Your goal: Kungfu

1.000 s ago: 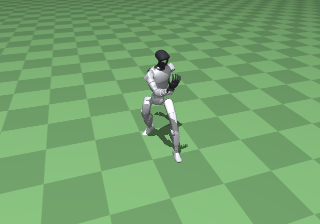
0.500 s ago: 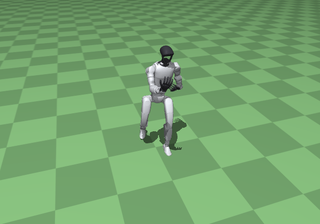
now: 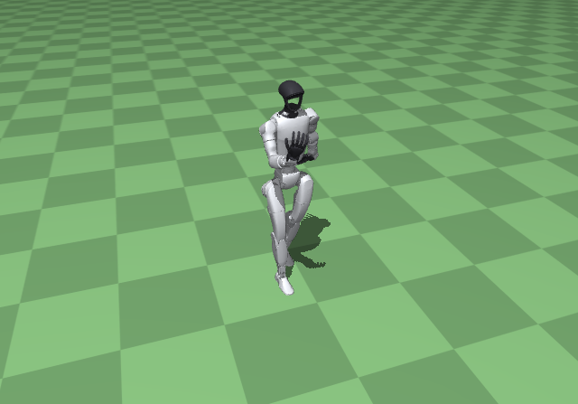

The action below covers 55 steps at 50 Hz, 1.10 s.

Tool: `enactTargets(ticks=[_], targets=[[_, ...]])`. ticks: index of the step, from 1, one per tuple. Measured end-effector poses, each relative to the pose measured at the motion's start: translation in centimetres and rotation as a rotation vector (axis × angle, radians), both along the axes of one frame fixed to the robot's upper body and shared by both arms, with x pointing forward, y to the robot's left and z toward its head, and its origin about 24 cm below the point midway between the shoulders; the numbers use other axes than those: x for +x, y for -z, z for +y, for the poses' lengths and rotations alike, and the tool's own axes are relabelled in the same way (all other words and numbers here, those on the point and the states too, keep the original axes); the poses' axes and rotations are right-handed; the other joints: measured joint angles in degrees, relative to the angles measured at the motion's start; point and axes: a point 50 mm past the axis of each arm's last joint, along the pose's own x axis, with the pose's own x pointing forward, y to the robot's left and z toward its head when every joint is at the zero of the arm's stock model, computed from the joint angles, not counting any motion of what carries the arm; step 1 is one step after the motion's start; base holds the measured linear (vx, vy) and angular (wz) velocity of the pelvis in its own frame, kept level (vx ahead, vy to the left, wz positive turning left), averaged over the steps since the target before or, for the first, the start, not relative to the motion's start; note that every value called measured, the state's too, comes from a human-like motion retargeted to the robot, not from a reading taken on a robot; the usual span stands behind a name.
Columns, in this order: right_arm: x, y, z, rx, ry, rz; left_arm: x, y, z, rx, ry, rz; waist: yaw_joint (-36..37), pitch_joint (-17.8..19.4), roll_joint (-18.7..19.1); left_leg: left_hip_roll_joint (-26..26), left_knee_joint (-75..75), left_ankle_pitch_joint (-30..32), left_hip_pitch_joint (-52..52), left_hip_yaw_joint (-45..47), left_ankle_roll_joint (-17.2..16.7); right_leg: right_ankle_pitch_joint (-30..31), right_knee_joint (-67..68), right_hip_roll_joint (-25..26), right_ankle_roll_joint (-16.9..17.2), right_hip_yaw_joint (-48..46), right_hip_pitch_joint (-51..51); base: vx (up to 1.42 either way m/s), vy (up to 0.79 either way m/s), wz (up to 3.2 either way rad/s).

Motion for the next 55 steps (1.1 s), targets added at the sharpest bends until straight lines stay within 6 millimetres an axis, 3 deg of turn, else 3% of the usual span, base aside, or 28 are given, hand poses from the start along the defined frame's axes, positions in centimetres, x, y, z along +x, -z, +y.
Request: enactTargets(ticks=[2, 5, 8, 10, 11, 12, 15, 18, 25, 31, 33, 35, 37, 40, 43, 46, 48, 49, 52, 55], targets=[[0.1, -0.1, 0.1, -0.016, 0.001, -0.001, -1.0, -0.3, -0.5, -0.007, -0.005, 0.030, 0.72, -0.71, -0.02, -0.54, 1.55, -0.51, 1.26, 1.15, 0.80, 0.33, -0.83, 0.02, -3.14, -2.57, 2.34, 0.43, -0.52, -0.06], [0.3, 0.6, -0.2, -0.027, 0.014, 0.022, -2.8, -0.8, -1.2, -0.007, -0.005, 0.076, 2.42, -2.52, 0.05, -1.00, 6.41, 3.98, 1.23, 2.87, -0.57, -4.69, 1.09, 1.30, -4.07, -1.03, 3.86, 0.50, -0.54, -0.03], [0.4, 1.0, -0.1, -0.008, 0.005, 0.048, -3.6, -0.8, -3.1, -0.044, -0.043, 0.093, 0.97, -2.26, -0.87, -0.13, 17.36, 14.62, -2.75, 6.07, -7.14, -8.08, 0.86, -0.47, -4.37, -2.55, 7.42, 0.35, -0.42, 0.48], [0.4, 1.0, -0.3, 0.007, 0.012, 0.060, -3.9, -0.9, -3.8, -0.088, -0.041, 0.115, 0.22, -2.18, -2.74, -0.74, 27.89, 18.66, -7.66, 7.46, -14.30, -9.90, 0.36, -2.37, -4.39, -3.73, 9.81, 0.34, -0.49, 0.63], [0.4, 1.0, -0.5, 0.007, 0.020, 0.063, -4.1, -1.0, -3.9, -0.101, -0.028, 0.120, 0.91, -2.25, -3.75, -0.84, 33.04, 19.98, -10.33, 8.80, -15.47, -10.68, 0.46, -3.06, -4.15, -3.28, 10.41, 0.37, -0.53, 0.32], [0.4, 1.0, -0.7, 0.007, 0.028, 0.065, -4.3, -1.0, -4.0, -0.110, -0.018, 0.123, 1.62, -2.29, -4.75, -0.75, 37.88, 20.02, -13.05, 10.25, -15.57, -11.42, 0.55, -3.72, -3.92, -3.01, 11.04, 0.32, -0.45, 0.11], [0.4, 1.0, -1.2, 0.004, 0.047, 0.064, -5.1, -1.3, -4.2, -0.087, -0.030, 0.129, 3.78, -2.25, -6.98, 2.22, 47.09, 14.11, -20.59, 16.41, -10.21, -12.96, -0.25, -4.49, -3.65, -3.75, 13.67, 0.30, -0.44, -0.03], [0.4, 1.0, -1.5, 0.010, 0.064, 0.072, -6.0, -1.7, -5.2, -0.076, -0.099, 0.152, 5.99, -1.94, -7.17, 5.08, 46.65, 11.98, -26.50, 18.60, -9.04, -13.87, -2.32, -2.88, -3.67, -3.42, 16.95, 0.35, -0.43, -0.20], [0.7, 0.9, -1.3, -0.008, 0.081, 0.093, -8.4, -2.8, -6.6, -0.057, -0.177, 0.187, 12.85, -0.66, -4.96, 10.21, 20.78, 13.33, -33.36, 14.51, -16.44, -17.02, -5.05, 2.88, -4.87, -0.30, 24.33, 0.40, -0.39, -0.61], [1.4, 1.4, -1.4, -0.040, 0.097, 0.134, -9.7, -3.3, -6.7, 0.117, -0.301, 0.151, 15.22, 0.91, -3.34, 13.03, -2.42, 9.35, -34.65, 18.34, -17.40, -21.32, -5.19, 4.65, -4.42, 0.58, 31.29, 0.59, -0.33, -0.33], [1.8, 1.9, -1.0, -0.052, 0.095, 0.157, -9.6, -3.1, -6.3, 0.195, -0.357, 0.105, 15.97, 0.83, -3.90, 15.98, -1.75, 9.26, -35.28, 20.79, -16.14, -21.72, -5.57, 5.78, -4.84, 1.54, 32.99, 0.68, -0.61, -0.59], [2.4, 2.8, -0.4, -0.056, 0.098, 0.193, -8.8, -2.5, -5.6, 0.282, -0.416, 0.023, 16.26, -0.12, -4.89, 17.61, 3.95, 9.34, -36.82, 21.89, -10.73, -21.46, -5.08, 5.66, -3.66, 1.89, 33.25, 0.67, -0.48, -0.78], [3.2, 4.3, 0.5, -0.039, 0.085, 0.276, -7.6, -1.7, -4.8, 0.365, -0.485, -0.085, 17.60, -0.94, -6.55, 19.01, 6.37, 10.40, -35.68, 26.20, -7.69, -19.56, -4.19, 4.41, -1.50, 2.66, 33.90, 0.89, -0.39, -1.06], [4.2, 7.1, 1.3, 0.013, 0.062, 0.406, -5.1, -0.6, -2.7, 0.482, -0.569, -0.250, 18.79, -2.86, -8.88, 19.71, 7.22, 18.92, -33.05, 29.49, -6.08, -14.03, -2.61, 2.73, 2.89, 2.27, 34.97, 0.98, -0.31, -0.65], [4.6, 10.5, 2.1, -0.033, 0.036, 0.501, -0.3, 0.7, 0.5, 0.550, -0.605, -0.421, 16.68, -5.89, -12.19, 16.75, 13.99, 13.75, -37.07, 25.78, -3.28, -2.71, 0.66, 0.21, 10.06, 1.38, 32.42, 0.93, -0.32, 0.31], [4.8, 14.5, 1.3, -0.182, 0.072, 0.617, 7.8, 1.6, 3.7, 0.541, -0.565, -0.624, 15.48, -6.44, -10.52, 17.38, 16.66, 8.58, -35.68, 24.88, -2.04, 8.15, 5.33, 1.73, 17.28, -2.84, 30.85, 0.62, -0.26, 0.64], [4.3, 18.3, 0.4, -0.312, 0.088, 0.752, 14.0, 1.4, 5.4, 0.504, -0.498, -0.805, 15.44, -7.82, -8.27, 20.24, 18.35, 5.75, -35.31, 23.39, -2.04, 12.42, 9.93, 4.45, 18.35, -8.11, 28.52, 0.86, -0.38, 0.29], [3.6, 20.8, -0.1, -0.390, 0.093, 0.844, 17.3, 1.0, 6.0, 0.468, -0.450, -0.901, 15.49, -8.15, -7.74, 20.26, 18.55, 4.77, -34.42, 22.98, -1.78, 11.25, 13.21, 3.78, 18.35, -10.40, 27.38, 0.77, -0.19, 0.29], [-0.4, 28.7, -2.1, -0.623, 0.087, 1.182, 27.3, -1.4, 6.2, 0.316, -0.279, -1.184, 13.62, -7.23, -6.60, 16.39, 16.53, 2.64, -28.36, 23.13, 0.00, 4.54, 21.56, -1.91, 17.55, -17.06, 25.57, 0.65, 0.01, 0.96], [-7.0, 35.7, -4.4, -0.764, 0.071, 1.582, 36.8, -5.8, 4.0, 0.131, -0.102, -1.500, 10.45, -6.07, -4.98, 13.46, 13.48, 1.81, -22.98, 21.73, 1.02, -0.98, 23.23, -2.90, 16.64, -18.14, 21.85, 0.60, -0.14, 1.16]])
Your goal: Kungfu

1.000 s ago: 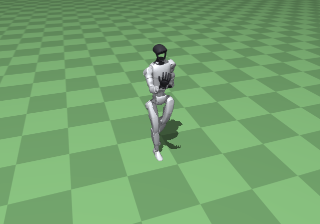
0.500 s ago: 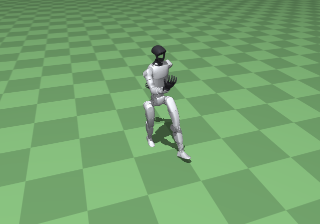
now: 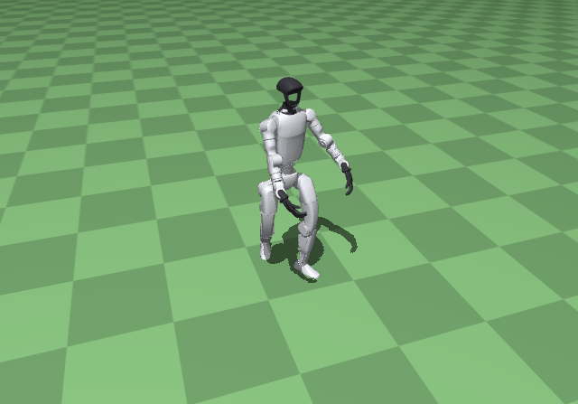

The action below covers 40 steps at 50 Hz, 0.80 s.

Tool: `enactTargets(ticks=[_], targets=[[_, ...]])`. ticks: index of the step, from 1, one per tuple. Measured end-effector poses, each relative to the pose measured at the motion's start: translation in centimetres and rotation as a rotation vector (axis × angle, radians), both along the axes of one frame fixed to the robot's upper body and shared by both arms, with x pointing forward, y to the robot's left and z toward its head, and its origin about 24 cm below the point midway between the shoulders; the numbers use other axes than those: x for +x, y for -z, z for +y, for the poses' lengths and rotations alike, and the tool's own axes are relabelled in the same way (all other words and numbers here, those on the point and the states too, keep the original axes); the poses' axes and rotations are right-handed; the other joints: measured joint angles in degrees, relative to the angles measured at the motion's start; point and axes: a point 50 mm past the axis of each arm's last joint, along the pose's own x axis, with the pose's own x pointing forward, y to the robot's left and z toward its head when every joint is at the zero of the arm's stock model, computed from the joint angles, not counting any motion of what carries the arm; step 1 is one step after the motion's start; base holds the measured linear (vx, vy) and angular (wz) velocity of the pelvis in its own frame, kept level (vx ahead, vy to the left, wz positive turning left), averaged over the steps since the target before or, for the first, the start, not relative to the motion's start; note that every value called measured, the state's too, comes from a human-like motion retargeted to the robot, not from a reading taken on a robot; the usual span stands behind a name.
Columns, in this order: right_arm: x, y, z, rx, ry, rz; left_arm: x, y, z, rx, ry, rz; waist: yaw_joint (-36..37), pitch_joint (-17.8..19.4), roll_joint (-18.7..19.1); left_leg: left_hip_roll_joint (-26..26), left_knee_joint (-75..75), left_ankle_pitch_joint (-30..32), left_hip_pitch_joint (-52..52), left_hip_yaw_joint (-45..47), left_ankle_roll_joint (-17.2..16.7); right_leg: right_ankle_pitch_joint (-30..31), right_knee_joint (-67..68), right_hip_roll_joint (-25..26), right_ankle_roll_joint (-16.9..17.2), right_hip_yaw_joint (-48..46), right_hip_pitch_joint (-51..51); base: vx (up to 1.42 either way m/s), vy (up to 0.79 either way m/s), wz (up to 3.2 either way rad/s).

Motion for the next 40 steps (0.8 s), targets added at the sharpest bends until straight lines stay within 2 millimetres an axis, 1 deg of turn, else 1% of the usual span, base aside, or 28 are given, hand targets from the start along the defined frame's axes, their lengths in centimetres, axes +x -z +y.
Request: enactTargets(ticks=[2, 4, 6, 8, 9, 11, 13, 14, 15, 17, 18, 20, 23, 25, 26, 27, 28, 30, 32, 33, 34, 36, 38, 40], targets=[[-6.3, 3.9, -1.2, -0.052, 0.035, 0.297, 5.2, -3.8, -2.6, -0.012, 0.153, -0.221, -2.33, 0.68, 0.57, -2.61, -2.49, -0.25, 3.64, -1.29, 0.90, -3.75, -0.91, -0.71, -0.78, 2.09, -3.15, 0.56, -0.20, 1.07], [-13.1, 6.5, -2.0, -0.090, 0.062, 0.572, 9.2, -8.4, -5.2, -0.023, 0.293, -0.450, -5.12, 1.53, 1.42, -5.02, -4.87, -0.57, 7.20, -2.95, 1.85, -6.22, -2.86, -1.23, -2.13, 5.06, -6.25, 0.44, -0.15, 0.97], [-19.9, 7.7, -2.5, -0.123, 0.091, 0.796, 12.0, -13.6, -7.3, -0.020, 0.419, -0.677, -7.97, 2.53, 2.41, -6.83, -6.78, -1.17, 10.62, -4.24, 2.60, -7.53, -5.15, -2.00, -4.56, 8.07, -9.37, 0.41, -0.21, 0.74], [-26.6, 8.0, -2.6, -0.144, 0.115, 0.974, 13.6, -18.9, -9.1, -0.003, 0.537, -0.895, -11.24, 3.56, 3.51, -8.24, -8.22, -2.02, 13.78, -5.63, 3.18, -7.51, -7.74, -2.68, -7.43, 11.12, -12.54, 0.37, -0.25, 0.69], [-29.8, 7.7, -2.6, -0.146, 0.123, 1.049, 14.0, -21.5, -9.8, 0.015, 0.592, -1.003, -13.03, 4.04, 4.05, -8.91, -8.77, -2.52, 15.20, -6.40, 3.44, -6.93, -9.24, -3.12, -8.77, 12.54, -14.05, 0.33, -0.29, 0.74], [-35.8, 6.6, -2.5, -0.138, 0.137, 1.188, 14.1, -26.6, -11.0, 0.062, 0.701, -1.213, -16.70, 5.26, 5.13, -10.10, -9.57, -3.62, 18.04, -8.14, 3.97, -4.88, -12.47, -4.00, -11.42, 15.26, -16.68, 0.31, -0.35, 0.74], [-41.1, 4.8, -2.3, -0.125, 0.157, 1.315, 13.3, -31.3, -12.0, 0.126, 0.817, -1.410, -20.17, 6.73, 5.91, -11.02, -9.96, -4.92, 20.91, -9.53, 4.36, -1.54, -16.22, -4.68, -13.47, 18.36, -18.70, 0.24, -0.28, 0.62], [-43.4, 3.8, -2.3, -0.124, 0.169, 1.377, 12.8, -33.4, -12.3, 0.166, 0.868, -1.497, -21.92, 7.43, 5.96, -11.50, -9.94, -5.73, 22.25, -10.00, 4.51, 0.37, -18.39, -5.07, -14.11, 20.22, -19.51, 0.24, -0.39, 0.51], [-45.6, 2.6, -2.2, -0.124, 0.180, 1.438, 12.1, -35.4, -12.6, 0.207, 0.917, -1.577, -23.71, 8.11, 5.90, -12.01, -9.84, -6.60, 23.55, -10.43, 4.66, 2.30, -20.65, -5.48, -14.65, 22.18, -20.27, 0.25, -0.48, 0.45], [-49.6, 0.2, -1.8, -0.126, 0.221, 1.556, 10.6, -38.6, -13.0, 0.295, 0.993, -1.709, -27.00, 9.14, 5.89, -12.72, -9.15, -8.58, 25.62, -11.50, 5.03, 3.54, -24.82, -6.12, -16.28, 25.04, -21.44, 0.23, -0.47, 0.40], [-51.3, -1.0, -1.3, -0.125, 0.252, 1.611, 9.9, -39.9, -13.1, 0.336, 1.025, -1.767, -28.43, 9.53, 6.10, -12.85, -8.73, -9.58, 26.49, -12.05, 5.22, 3.65, -26.60, -6.37, -17.35, 25.86, -21.93, 0.22, -0.42, 0.37], [-54.0, -3.1, -0.2, -0.120, 0.341, 1.702, 8.6, -41.9, -13.4, 0.399, 1.075, -1.870, -31.10, 10.00, 6.71, -12.85, -8.23, -11.55, 28.39, -12.89, 5.69, 3.24, -29.34, -6.84, -19.13, 26.23, -22.64, 0.22, -0.41, 0.41], [-56.2, -5.0, 1.6, -0.088, 0.524, 1.764, 7.2, -43.7, -13.5, 0.472, 1.123, -1.998, -35.08, 10.10, 6.74, -12.71, -7.09, -14.27, 30.54, -14.10, 6.03, 0.62, -29.16, -7.14, -20.53, 27.58, -23.18, 0.21, -0.59, 0.47], [-56.7, -5.3, 2.8, -0.036, 0.666, 1.767, 6.7, -44.3, -13.4, 0.508, 1.146, -2.059, -36.81, 10.20, 6.36, -12.64, -6.16, -15.88, 32.10, -14.52, 6.03, -1.75, -26.48, -6.89, -20.74, 29.76, -22.97, 0.23, -0.75, 0.36], [-56.6, -5.2, 3.5, 0.000, 0.742, 1.750, 6.6, -44.5, -13.3, 0.523, 1.155, -2.075, -37.62, 10.12, 5.79, -12.89, -5.74, -16.65, 33.20, -14.84, 6.09, -3.49, -25.43, -7.16, -18.51, 29.66, -22.11, 0.27, -0.84, 0.46], [-56.5, -5.0, 4.1, 0.035, 0.818, 1.724, 6.5, -44.7, -13.1, 0.539, 1.163, -2.086, -38.50, 9.87, 5.22, -13.25, -5.31, -17.40, 34.22, -15.32, 6.21, -3.62, -24.80, -7.78, -16.21, 28.65, -21.27, 0.28, -0.77, 0.69], [-56.2, -4.6, 4.6, 0.069, 0.896, 1.679, 6.4, -44.9, -12.9, 0.559, 1.169, -2.090, -39.53, 9.27, 4.65, -13.81, -4.86, -18.13, 35.08, -16.15, 6.43, -0.54, -25.00, -9.11, -13.78, 25.82, -20.50, 0.27, -0.72, 0.74], [-55.2, -3.6, 5.2, 0.135, 1.055, 1.556, 6.3, -45.0, -12.7, 0.602, 1.172, -2.095, -39.71, 6.18, 5.23, -14.68, -4.70, -18.58, 34.65, -17.36, 7.16, 3.78, -21.73, -10.48, -10.18, 24.00, -23.88, 0.27, -0.83, 0.56], [-53.3, -1.8, 5.3, 0.196, 1.228, 1.430, 6.5, -45.1, -13.1, 0.620, 1.165, -2.119, -37.84, 4.12, 6.35, -13.92, -4.81, -17.71, 33.41, -17.64, 7.27, 3.73, -15.97, -9.34, -9.72, 24.32, -28.88, 0.14, -0.71, 0.29], [-51.9, -0.6, 4.7, 0.204, 1.304, 1.354, 6.5, -45.4, -13.0, 0.635, 1.155, -2.132, -38.04, 4.59, 6.21, -13.45, -5.12, -16.71, 33.82, -17.46, 7.17, 3.07, -13.99, -9.48, -10.31, 23.28, -29.43, 0.05, -0.50, 0.64], [-50.3, 0.5, 3.6, 0.197, 1.371, 1.254, 6.6, -45.5, -12.9, 0.645, 1.135, -2.140, -38.76, 4.98, 6.22, -12.84, -5.49, -15.49, 34.15, -17.27, 7.11, 1.78, -12.14, -10.20, -11.03, 21.29, -29.37, 0.06, -0.48, 1.01], [-47.1, 2.4, 0.7, 0.166, 1.484, 1.021, 7.0, -45.5, -12.3, 0.651, 1.070, -2.147, -40.55, 5.18, 6.61, -11.51, -5.71, -12.90, 33.93, -17.71, 6.93, -1.33, -8.52, -12.22, -12.36, 17.19, -29.17, 0.10, -0.50, 1.43], [-44.0, 3.5, -2.6, 0.146, 1.567, 0.773, 7.3, -45.4, -11.7, 0.649, 1.002, -2.144, -41.22, 5.16, 7.39, -9.79, -5.02, -10.78, 32.64, -18.84, 6.64, -3.62, -5.83, -13.32, -13.26, 14.88, -29.42, 0.03, -0.44, 1.51], [-40.9, 3.9, -6.0, 0.142, 1.614, 0.538, 7.5, -45.1, -11.5, 0.657, 0.969, -2.133, -39.97, 5.01, 7.40, -8.46, -4.75, -9.07, 31.47, -19.39, 6.65, -5.33, -4.29, -14.25, -14.17, 12.91, -29.39, 0.04, -0.58, 1.31]])
